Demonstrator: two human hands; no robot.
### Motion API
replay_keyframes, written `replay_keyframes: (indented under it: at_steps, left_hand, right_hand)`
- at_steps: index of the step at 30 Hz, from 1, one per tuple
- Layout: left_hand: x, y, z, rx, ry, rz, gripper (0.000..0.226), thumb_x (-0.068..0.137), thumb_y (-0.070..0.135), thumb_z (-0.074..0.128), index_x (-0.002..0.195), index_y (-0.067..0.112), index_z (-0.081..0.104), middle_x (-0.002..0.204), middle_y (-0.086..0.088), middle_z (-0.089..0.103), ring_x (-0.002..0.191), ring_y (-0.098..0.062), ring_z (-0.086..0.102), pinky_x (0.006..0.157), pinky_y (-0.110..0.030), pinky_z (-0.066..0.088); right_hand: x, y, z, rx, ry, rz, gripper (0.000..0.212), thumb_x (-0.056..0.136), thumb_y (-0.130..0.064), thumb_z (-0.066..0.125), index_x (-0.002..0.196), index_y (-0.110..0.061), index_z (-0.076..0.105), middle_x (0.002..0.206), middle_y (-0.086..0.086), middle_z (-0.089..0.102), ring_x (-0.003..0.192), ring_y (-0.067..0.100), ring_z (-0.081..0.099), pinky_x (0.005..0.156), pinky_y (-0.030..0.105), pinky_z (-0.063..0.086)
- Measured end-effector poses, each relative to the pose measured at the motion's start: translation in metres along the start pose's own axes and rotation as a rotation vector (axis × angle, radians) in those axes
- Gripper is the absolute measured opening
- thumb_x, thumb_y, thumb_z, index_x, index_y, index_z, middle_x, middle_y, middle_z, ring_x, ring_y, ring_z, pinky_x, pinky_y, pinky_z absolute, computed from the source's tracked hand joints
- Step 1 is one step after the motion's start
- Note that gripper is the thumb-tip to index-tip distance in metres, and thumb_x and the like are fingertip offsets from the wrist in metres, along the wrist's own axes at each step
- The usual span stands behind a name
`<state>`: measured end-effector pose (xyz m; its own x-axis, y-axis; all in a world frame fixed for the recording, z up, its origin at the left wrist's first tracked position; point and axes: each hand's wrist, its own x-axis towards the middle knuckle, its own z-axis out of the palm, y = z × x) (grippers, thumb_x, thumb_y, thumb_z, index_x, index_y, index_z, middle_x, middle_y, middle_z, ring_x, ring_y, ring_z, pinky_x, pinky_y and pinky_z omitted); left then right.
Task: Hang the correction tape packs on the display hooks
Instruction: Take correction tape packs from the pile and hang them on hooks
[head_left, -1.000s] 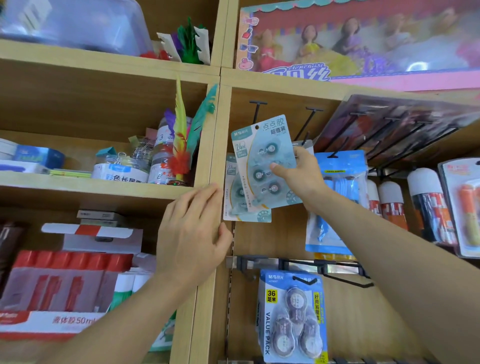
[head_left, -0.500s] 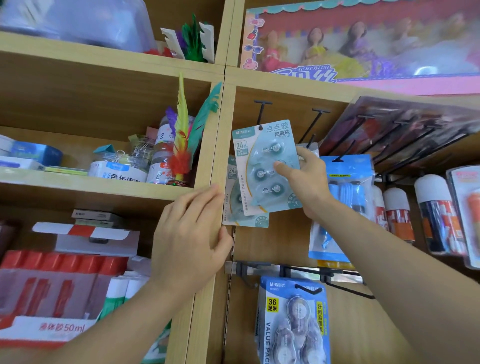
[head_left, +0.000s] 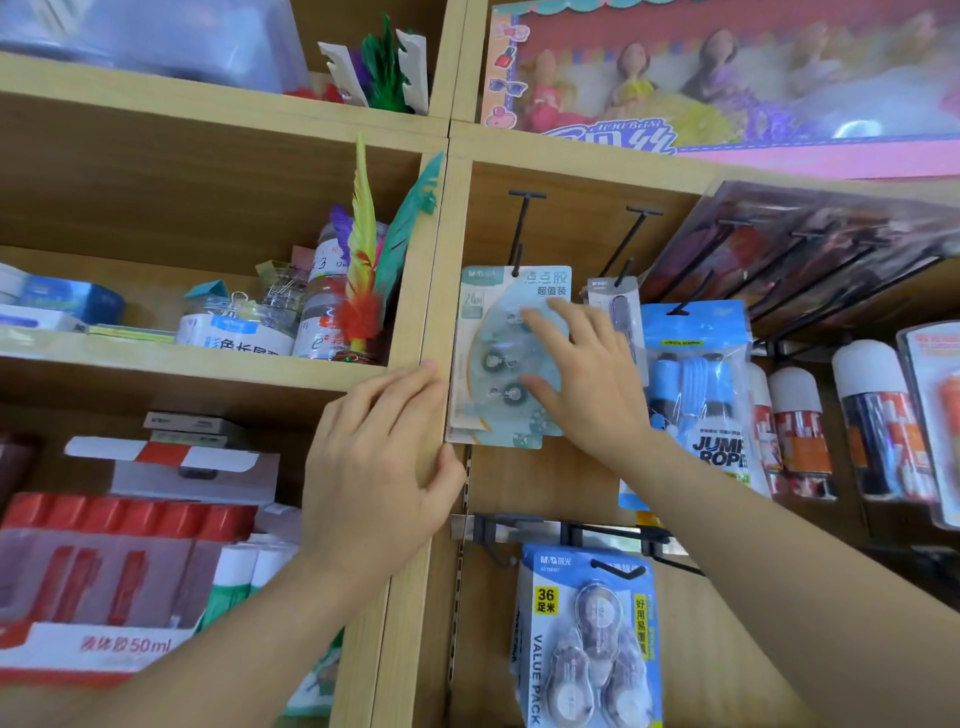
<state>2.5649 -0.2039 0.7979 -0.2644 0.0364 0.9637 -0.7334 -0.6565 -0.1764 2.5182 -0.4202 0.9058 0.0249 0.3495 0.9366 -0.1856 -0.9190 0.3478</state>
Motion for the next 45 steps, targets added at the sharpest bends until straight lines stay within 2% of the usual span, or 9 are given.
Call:
replay_keyframes:
  at_steps: [5,14,20,22,26,29,34,40,45]
  left_hand:
    - [0.000,-0.001,0.001,-0.005,0.019,-0.005,0.048,0.081,0.026,0.065,0.127,0.010,0.069,0.136,0.001,0.064,0.124,-0.021,0.058,0.096,-0.038,0.047]
    - [-0.001,-0.001,0.002,0.008,0.024,0.002,0.047,0.081,0.025,0.066,0.126,0.011,0.069,0.136,0.000,0.064,0.124,-0.020,0.057,0.098,-0.038,0.046]
    - [0.001,-0.001,0.001,0.015,0.027,0.009,0.047,0.080,0.025,0.067,0.125,0.011,0.069,0.135,0.000,0.065,0.122,-0.022,0.059,0.098,-0.040,0.047]
    - [0.001,-0.001,0.000,0.014,0.016,0.002,0.047,0.081,0.026,0.066,0.126,0.011,0.069,0.135,0.000,0.064,0.123,-0.021,0.058,0.098,-0.039,0.046]
    - [0.001,0.000,-0.001,0.023,0.002,0.005,0.047,0.082,0.027,0.065,0.126,0.010,0.068,0.136,0.000,0.064,0.122,-0.021,0.057,0.097,-0.040,0.047]
    - [0.001,0.000,-0.002,0.031,-0.011,0.003,0.046,0.083,0.027,0.065,0.126,0.011,0.068,0.136,0.000,0.064,0.123,-0.021,0.057,0.098,-0.039,0.046]
    - [0.002,0.003,-0.004,0.035,-0.033,0.009,0.042,0.084,0.025,0.066,0.123,0.009,0.069,0.134,-0.003,0.065,0.124,-0.022,0.058,0.099,-0.039,0.046]
    - [-0.001,0.013,-0.019,0.027,-0.191,-0.058,0.042,0.090,0.032,0.062,0.127,0.013,0.067,0.138,-0.002,0.062,0.130,-0.020,0.052,0.105,-0.037,0.038]
    - [-0.030,0.043,-0.062,-0.186,-0.362,-0.121,0.032,0.092,0.044,0.054,0.109,0.023,0.072,0.111,0.006,0.071,0.109,-0.014,0.060,0.090,-0.030,0.035]
  right_hand:
    - [-0.002,-0.002,0.016,-0.133,-0.160,-0.118,0.060,0.089,-0.054,0.059,0.142,-0.028,0.048,0.154,0.011,0.039,0.140,0.035,0.034,0.110,0.046,0.027]
    - [0.007,-0.007,0.047,-0.212,-0.570,-0.017,0.074,0.091,-0.057,0.051,0.154,-0.037,0.019,0.166,0.006,0.006,0.147,0.033,0.019,0.116,0.051,0.024]
    - [0.014,-0.009,0.054,-0.149,-0.829,0.062,0.072,0.091,-0.056,0.054,0.153,-0.040,0.022,0.164,0.002,0.018,0.144,0.032,0.026,0.112,0.054,0.026]
    - [0.012,-0.012,0.049,-0.072,-0.810,0.059,0.068,0.091,-0.053,0.055,0.152,-0.040,0.027,0.160,0.000,0.027,0.138,0.032,0.034,0.108,0.051,0.032]
    - [0.004,-0.015,0.022,0.146,-0.672,0.070,0.052,0.089,-0.045,0.061,0.137,-0.030,0.053,0.136,0.004,0.055,0.121,0.030,0.050,0.097,0.044,0.047]
    - [-0.005,-0.013,-0.006,0.187,-0.565,0.093,0.042,0.089,-0.041,0.061,0.128,-0.026,0.062,0.126,0.005,0.064,0.117,0.027,0.055,0.091,0.043,0.050]
    - [-0.031,-0.013,-0.052,0.230,-0.484,0.126,0.032,0.087,-0.037,0.064,0.117,-0.027,0.067,0.091,-0.011,0.062,0.094,0.020,0.063,0.079,0.033,0.050]
    - [-0.076,-0.026,-0.109,0.382,-0.411,0.207,0.027,0.084,-0.035,0.067,0.111,-0.028,0.068,0.086,-0.010,0.070,0.085,0.016,0.066,0.081,0.040,0.055]
    - [-0.137,-0.053,-0.158,0.527,-0.344,0.246,0.027,0.083,-0.036,0.065,0.109,-0.029,0.067,0.082,-0.013,0.069,0.078,0.007,0.066,0.077,0.042,0.055]
